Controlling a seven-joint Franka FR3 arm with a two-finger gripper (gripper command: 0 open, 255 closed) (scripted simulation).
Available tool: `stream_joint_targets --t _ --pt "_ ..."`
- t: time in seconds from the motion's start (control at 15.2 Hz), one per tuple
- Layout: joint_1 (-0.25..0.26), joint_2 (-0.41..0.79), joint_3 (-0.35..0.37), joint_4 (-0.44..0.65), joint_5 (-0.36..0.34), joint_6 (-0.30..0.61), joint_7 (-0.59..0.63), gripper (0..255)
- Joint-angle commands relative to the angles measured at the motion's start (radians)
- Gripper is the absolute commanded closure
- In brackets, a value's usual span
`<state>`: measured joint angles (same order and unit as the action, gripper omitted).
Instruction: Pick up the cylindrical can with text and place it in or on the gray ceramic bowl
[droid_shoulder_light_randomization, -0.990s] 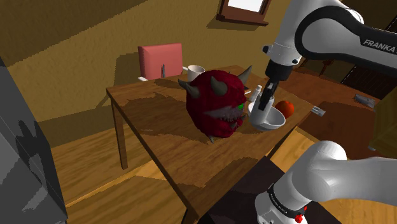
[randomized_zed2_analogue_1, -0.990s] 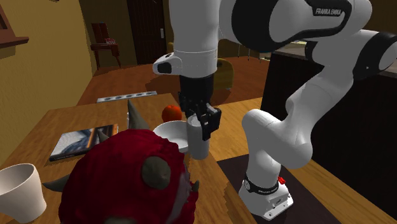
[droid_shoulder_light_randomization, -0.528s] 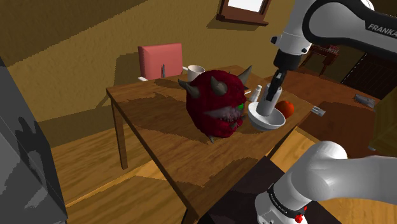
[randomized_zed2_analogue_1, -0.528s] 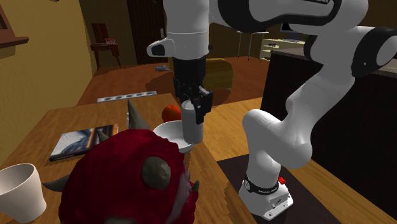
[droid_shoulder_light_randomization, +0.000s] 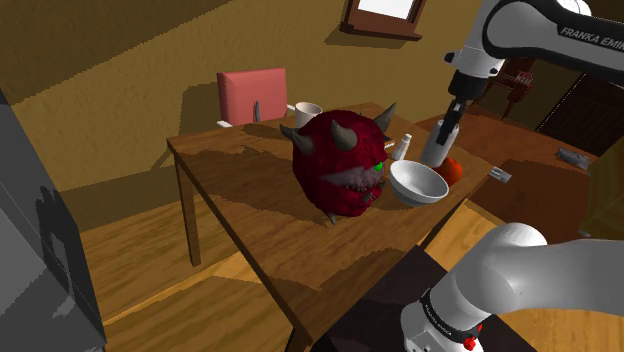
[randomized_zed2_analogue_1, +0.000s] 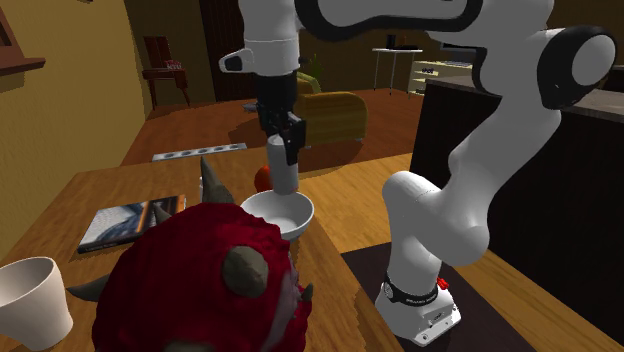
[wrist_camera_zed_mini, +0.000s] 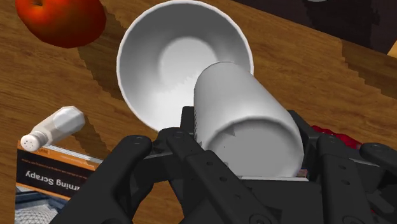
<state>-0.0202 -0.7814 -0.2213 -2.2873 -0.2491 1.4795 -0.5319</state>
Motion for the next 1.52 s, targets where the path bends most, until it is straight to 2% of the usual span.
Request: stream_joint_targets --t 0.0,0.2,1.45 --pt "-0.007 0.042 -0.047 0.041 -0.028 0.011 -0.049 255" --pt "-0.013 0.084 -0.094 0.085 -0.050 0.022 -0.099 255" --pt "-0.030 0.045 -0.137 -0.178 -0.092 0.245 -0.066 255"
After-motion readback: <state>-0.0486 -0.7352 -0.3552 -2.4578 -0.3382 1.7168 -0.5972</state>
